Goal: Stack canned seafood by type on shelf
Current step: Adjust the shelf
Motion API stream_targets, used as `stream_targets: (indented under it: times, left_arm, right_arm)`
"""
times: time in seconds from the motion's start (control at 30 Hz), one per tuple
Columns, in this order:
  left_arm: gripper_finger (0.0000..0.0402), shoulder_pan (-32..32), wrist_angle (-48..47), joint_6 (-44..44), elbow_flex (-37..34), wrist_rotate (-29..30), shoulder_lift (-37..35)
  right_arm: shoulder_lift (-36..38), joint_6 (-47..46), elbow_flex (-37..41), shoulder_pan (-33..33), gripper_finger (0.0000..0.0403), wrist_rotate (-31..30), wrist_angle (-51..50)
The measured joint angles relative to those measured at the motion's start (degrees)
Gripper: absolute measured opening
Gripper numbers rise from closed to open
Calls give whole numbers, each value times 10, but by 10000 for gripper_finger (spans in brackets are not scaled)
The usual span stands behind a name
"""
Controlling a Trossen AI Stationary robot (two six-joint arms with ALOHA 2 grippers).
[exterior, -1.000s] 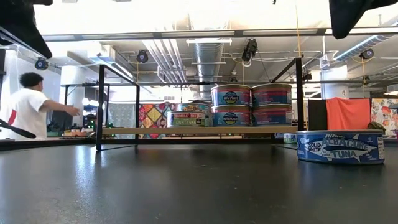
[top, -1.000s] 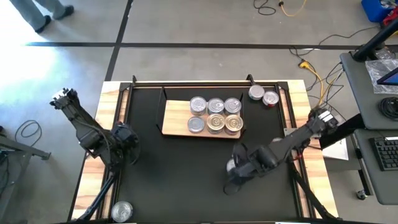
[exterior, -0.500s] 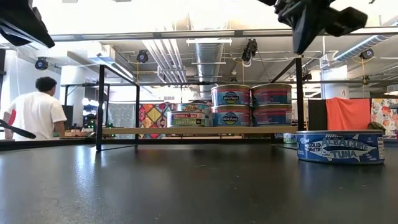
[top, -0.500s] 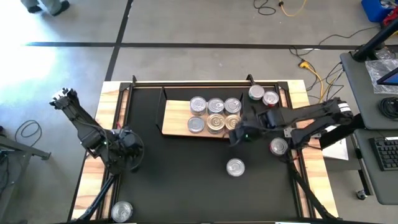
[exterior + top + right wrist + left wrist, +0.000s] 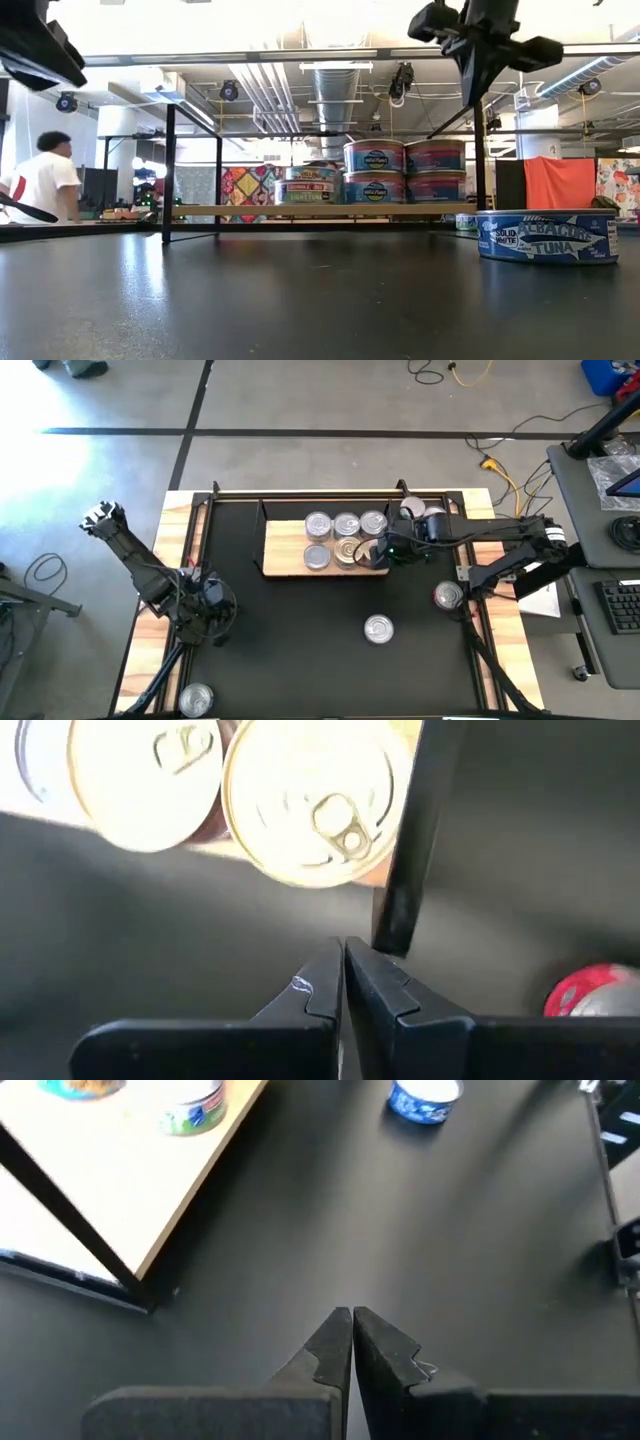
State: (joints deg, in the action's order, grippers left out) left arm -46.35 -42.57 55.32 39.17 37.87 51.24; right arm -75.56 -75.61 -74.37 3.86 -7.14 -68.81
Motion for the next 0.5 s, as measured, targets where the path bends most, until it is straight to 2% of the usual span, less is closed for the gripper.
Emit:
stream_targets:
  times: [0.13, 0.23, 0.43, 0.5]
  left_arm:
    - [0, 0, 1, -23, 11, 1, 0]
    - [0, -1, 5, -17, 13, 1, 0]
    - [0, -44, 79, 11, 7, -2, 13]
    - [0, -60, 122, 12, 7, -29, 26]
  right_arm:
    - [-3, 5, 0, 5, 9, -8, 11]
    - [-2, 1, -3, -16, 9, 0, 20]
    - [-4, -29, -24, -114, 9, -18, 23]
    - [-11, -35, -26, -154, 9, -23, 35]
